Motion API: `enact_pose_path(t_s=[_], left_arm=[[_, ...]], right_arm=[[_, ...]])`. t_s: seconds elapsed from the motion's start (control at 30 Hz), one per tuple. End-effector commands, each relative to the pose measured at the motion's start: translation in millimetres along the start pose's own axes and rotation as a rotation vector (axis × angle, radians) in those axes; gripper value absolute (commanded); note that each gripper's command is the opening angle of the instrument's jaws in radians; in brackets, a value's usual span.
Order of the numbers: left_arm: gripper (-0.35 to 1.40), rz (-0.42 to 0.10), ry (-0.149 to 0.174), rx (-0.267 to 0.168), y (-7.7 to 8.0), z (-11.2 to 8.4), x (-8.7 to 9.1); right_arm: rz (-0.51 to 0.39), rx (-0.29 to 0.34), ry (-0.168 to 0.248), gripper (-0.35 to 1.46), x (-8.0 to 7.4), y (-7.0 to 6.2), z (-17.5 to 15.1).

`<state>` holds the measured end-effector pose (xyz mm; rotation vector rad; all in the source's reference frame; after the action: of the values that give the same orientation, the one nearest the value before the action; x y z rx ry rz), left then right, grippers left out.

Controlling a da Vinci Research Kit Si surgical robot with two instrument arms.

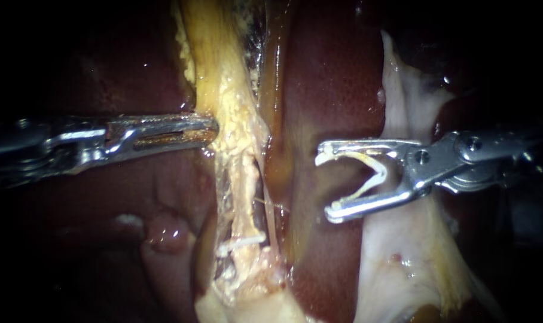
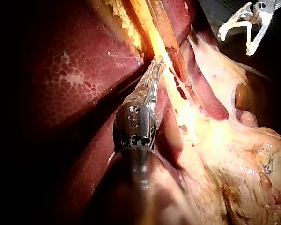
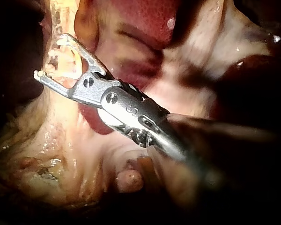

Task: Clipping second clip left tube

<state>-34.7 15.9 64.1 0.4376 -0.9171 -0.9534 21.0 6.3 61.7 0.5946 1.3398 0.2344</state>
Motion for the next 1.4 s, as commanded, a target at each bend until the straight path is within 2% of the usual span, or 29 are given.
enact_pose_path(t_s=[0.03,0.23,0.3,0.37,0.53,0.73,0.87,1.07,1.4], left_arm=[[-0.35,0.0,0.0,0.0,0.0,0.0,0.0],[-0.35,-0.001,0.001,0.001,-0.3,-0.3,-0.2],[-0.35,-0.005,0.003,0.004,-0.7,-0.8,-0.8],[-0.35,-0.009,0.005,0.008,-1.0,-1.6,-1.6],[-0.35,-0.017,-0.021,0.017,-2.0,-4.6,-3.8],[-0.35,-0.012,-0.035,0.011,-2.7,-6.7,-4.9],[-0.35,-0.008,-0.037,0.011,-3.0,-7.0,-5.0],[-0.35,-0.003,-0.04,0.011,-3.5,-7.3,-5.1],[-0.35,0.0,-0.045,0.014,-4.5,-8.0,-5.5]], right_arm=[[0.0,0.0,0.0,0.55,0.0,0.0,0.1],[-0.004,-0.001,-0.001,0.56,-0.4,-0.1,0.6],[0.004,-0.001,-0.016,0.57,-0.9,-0.2,1.2],[0.022,-0.005,-0.041,0.57,-1.8,-0.1,2.2],[0.063,0.012,-0.075,0.57,-5.0,0.4,5.7],[0.099,0.019,-0.111,0.57,-8.2,1.2,9.1],[0.137,0.022,-0.137,0.57,-10.0,1.9,10.9],[0.156,0.012,-0.166,0.56,-11.7,3.2,12.3],[0.165,-0.014,-0.202,0.56,-13.4,4.9,13.8]])
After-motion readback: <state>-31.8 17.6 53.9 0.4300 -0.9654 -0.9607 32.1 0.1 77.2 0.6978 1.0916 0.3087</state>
